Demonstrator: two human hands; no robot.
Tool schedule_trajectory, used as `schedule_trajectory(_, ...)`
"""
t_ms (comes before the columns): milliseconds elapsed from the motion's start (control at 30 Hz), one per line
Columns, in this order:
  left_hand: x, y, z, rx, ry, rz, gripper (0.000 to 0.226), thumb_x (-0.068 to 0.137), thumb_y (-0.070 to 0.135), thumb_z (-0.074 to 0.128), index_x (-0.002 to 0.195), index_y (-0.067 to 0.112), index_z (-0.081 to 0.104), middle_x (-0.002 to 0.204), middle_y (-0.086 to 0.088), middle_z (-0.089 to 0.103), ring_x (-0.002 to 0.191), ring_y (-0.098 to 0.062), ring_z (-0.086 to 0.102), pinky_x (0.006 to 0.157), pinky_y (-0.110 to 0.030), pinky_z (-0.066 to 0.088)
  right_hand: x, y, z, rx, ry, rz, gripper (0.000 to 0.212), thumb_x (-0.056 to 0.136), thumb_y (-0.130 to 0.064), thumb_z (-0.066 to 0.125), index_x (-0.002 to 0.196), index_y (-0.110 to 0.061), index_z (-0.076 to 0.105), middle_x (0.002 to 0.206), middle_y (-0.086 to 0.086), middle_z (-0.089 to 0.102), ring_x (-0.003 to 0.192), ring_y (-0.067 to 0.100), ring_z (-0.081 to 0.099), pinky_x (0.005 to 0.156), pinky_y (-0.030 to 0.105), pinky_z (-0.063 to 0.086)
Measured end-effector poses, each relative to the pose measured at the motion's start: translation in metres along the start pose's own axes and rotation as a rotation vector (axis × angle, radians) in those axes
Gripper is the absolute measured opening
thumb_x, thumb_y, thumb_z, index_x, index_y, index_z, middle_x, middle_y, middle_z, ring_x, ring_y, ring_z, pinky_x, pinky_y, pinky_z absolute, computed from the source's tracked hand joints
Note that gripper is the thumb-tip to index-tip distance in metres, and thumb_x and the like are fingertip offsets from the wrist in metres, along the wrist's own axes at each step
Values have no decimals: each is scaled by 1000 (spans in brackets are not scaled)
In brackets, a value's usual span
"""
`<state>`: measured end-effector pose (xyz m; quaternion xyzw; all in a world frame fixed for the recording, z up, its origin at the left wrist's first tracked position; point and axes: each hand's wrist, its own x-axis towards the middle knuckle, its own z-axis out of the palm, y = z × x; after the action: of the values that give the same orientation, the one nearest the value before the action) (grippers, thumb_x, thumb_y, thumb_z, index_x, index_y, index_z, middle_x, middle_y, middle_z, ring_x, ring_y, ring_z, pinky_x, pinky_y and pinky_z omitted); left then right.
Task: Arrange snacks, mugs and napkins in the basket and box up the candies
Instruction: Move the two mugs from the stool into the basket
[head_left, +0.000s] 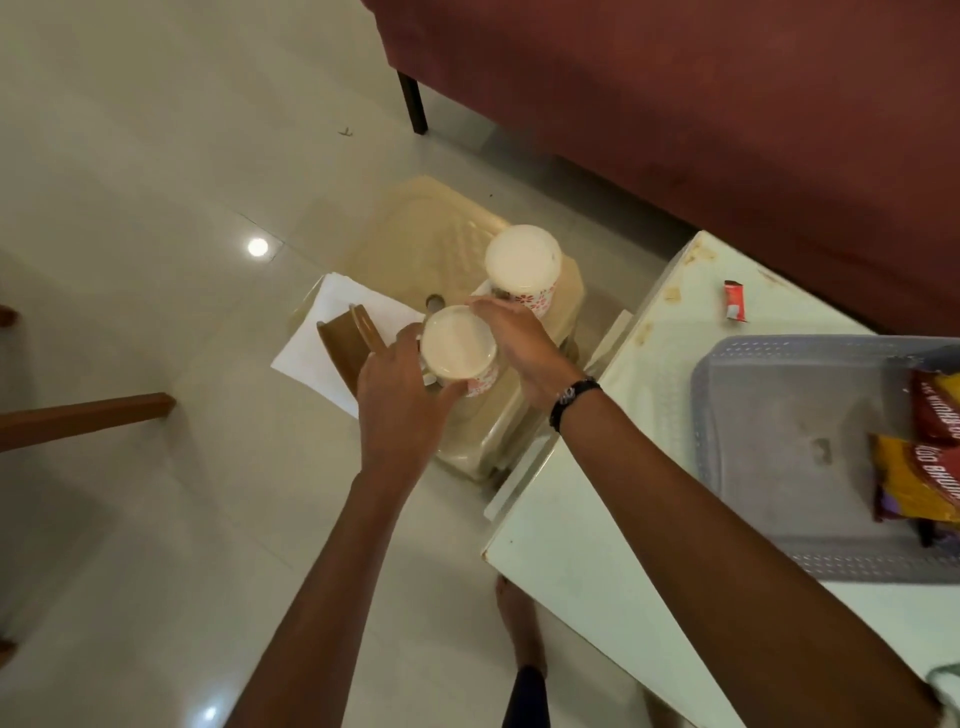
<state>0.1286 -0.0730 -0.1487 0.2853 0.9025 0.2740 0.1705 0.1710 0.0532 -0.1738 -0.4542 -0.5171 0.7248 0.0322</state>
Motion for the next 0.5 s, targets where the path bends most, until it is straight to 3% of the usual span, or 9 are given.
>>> schedule_trajectory(167, 1, -5, -2, -19, -15, 9, 72, 68, 36, 80, 126, 11, 46, 115, -8, 65, 105, -24, 60, 91, -43, 51, 11, 4, 6, 75, 3, -50, 25, 95, -22, 49, 111, -11, 66, 96, -16, 58, 88, 1, 53, 71, 16, 42)
schedule_trajectory(367, 3, -3, 1, 64, -41, 32, 72, 75, 38, 74, 132, 9, 39, 119, -10, 62, 107, -25, 59, 94, -41, 52, 16, 10, -7, 36, -23, -106, 26, 96, -19, 48, 110, -12, 68, 115, -6, 63, 104, 8, 57, 79, 14, 48)
schedule_trajectory(500, 5, 1, 3, 71, -98, -13, 73, 79, 39, 69, 135, 9, 32, 127, -12, 56, 112, -26, 57, 96, -40, 51, 13, 14, -29, -88, 16, -150, 24, 94, -19, 51, 106, -12, 71, 111, -8, 68, 109, 5, 56, 91, 16, 40)
